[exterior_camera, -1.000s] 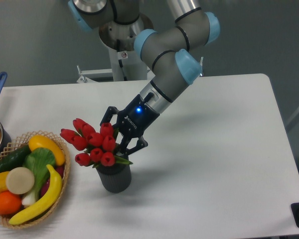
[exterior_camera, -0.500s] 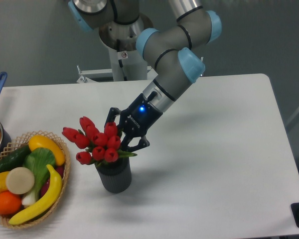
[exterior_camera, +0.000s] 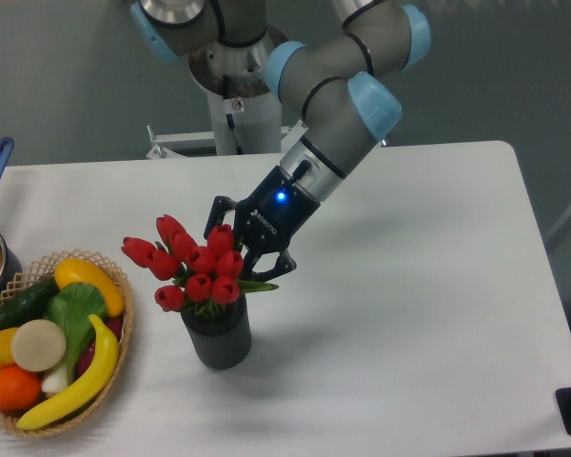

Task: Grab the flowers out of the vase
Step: 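Lift the gripped tulips straight up out of the grey vase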

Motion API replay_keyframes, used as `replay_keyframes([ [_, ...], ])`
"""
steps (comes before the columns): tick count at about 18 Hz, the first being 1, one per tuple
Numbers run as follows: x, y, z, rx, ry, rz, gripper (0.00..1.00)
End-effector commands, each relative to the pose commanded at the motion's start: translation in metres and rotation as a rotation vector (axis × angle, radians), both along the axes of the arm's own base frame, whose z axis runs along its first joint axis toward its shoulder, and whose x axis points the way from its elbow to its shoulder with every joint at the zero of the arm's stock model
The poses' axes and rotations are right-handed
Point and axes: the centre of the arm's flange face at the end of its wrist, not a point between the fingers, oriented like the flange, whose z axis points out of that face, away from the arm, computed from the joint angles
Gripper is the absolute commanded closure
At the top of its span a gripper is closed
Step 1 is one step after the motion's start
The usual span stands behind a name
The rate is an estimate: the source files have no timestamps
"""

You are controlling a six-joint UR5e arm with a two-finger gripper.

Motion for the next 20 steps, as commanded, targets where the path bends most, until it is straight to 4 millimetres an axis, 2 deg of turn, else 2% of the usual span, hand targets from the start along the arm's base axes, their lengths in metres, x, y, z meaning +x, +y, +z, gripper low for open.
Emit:
replay_keyframes([
  [3,0.002,-0.002,0.019,0.000,-0.013,0.027,0.59],
  [12,0.017,-0.009,0.053,0.004,-0.028,0.065,0.59],
  [17,0.031,-0.016,0.089,0.008,-0.060,0.112,0.59],
  [20,0.034,-0.019,0.097,0.014,-0.060,0.120,0.59],
])
